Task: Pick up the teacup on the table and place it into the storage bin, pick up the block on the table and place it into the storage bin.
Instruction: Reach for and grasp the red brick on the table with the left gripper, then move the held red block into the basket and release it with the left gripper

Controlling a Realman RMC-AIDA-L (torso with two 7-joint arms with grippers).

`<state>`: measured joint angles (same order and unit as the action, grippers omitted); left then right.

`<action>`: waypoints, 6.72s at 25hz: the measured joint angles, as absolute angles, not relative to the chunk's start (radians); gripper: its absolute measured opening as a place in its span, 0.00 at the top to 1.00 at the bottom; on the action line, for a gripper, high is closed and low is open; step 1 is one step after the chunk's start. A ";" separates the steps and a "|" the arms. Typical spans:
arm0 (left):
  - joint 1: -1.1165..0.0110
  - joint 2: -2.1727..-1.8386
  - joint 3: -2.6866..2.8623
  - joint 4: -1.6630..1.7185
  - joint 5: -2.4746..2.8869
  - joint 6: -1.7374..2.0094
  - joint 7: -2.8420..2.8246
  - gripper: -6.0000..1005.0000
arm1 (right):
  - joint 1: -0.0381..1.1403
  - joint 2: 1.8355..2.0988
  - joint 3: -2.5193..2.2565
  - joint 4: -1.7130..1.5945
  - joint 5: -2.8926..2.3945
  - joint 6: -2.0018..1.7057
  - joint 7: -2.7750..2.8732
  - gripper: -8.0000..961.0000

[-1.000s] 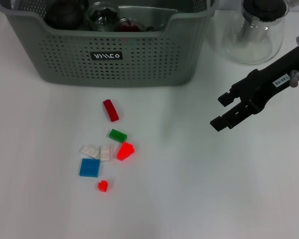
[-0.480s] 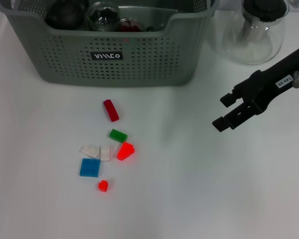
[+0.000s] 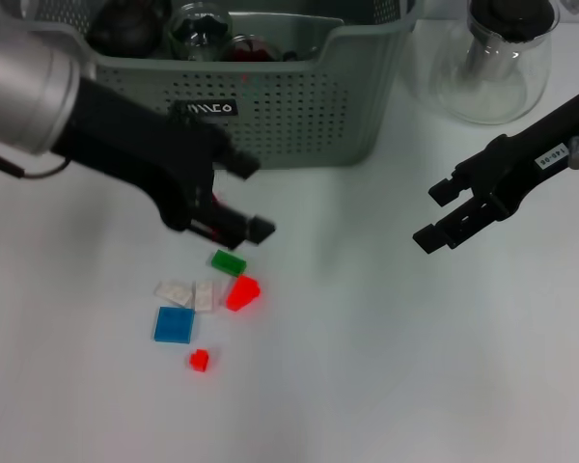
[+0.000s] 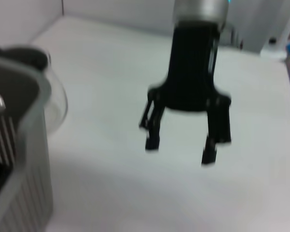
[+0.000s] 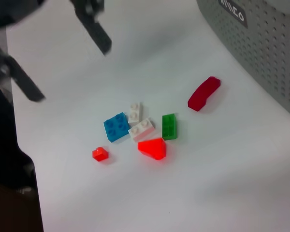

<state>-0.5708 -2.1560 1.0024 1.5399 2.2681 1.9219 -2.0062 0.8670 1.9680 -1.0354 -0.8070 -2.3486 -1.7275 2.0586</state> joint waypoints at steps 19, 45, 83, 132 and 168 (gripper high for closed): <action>-0.566 -2.173 1.216 1.492 2.668 1.867 -1.920 0.27 | 0.875 1.989 -1.035 -0.805 -2.348 -1.724 2.063 0.03; -0.628 -2.175 1.415 1.305 2.699 1.518 -1.991 0.28 | 0.875 1.998 -1.035 -0.804 -2.342 -1.673 2.082 0.03; -0.760 -2.175 1.421 1.086 2.826 1.382 -2.902 0.30 | 0.877 1.999 -1.052 -0.806 -2.349 -1.674 2.059 0.03; -0.780 -2.175 1.453 0.979 2.832 1.256 -2.976 0.32 | 0.868 1.997 -1.057 -0.805 -2.350 -1.660 2.031 0.04; -0.726 -2.164 1.504 1.119 2.859 1.352 -2.967 0.79 | 0.877 1.994 -1.057 -0.804 -2.371 -1.652 2.037 0.03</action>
